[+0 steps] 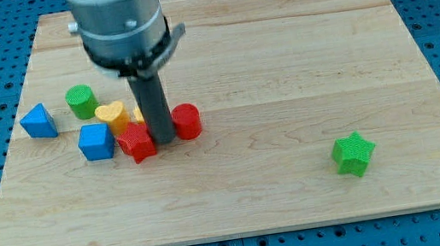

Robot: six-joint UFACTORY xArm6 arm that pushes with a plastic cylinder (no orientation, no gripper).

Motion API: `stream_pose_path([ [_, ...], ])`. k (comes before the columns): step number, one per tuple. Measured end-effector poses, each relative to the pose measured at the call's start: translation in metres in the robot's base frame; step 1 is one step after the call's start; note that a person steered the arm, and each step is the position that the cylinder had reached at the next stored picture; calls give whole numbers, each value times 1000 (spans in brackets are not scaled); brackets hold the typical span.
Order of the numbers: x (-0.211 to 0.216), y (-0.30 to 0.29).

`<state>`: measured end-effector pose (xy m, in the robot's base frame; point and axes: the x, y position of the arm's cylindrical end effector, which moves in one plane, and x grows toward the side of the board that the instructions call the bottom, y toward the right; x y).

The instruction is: Slide the red star a bit up

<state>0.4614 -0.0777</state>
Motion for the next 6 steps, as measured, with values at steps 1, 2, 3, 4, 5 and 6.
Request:
stream_pose_path([
  [1, 43, 15],
  [2, 75, 3],
  [3, 43, -27],
  [4, -22, -44],
  [5, -54, -44],
  [6, -85, -44],
])
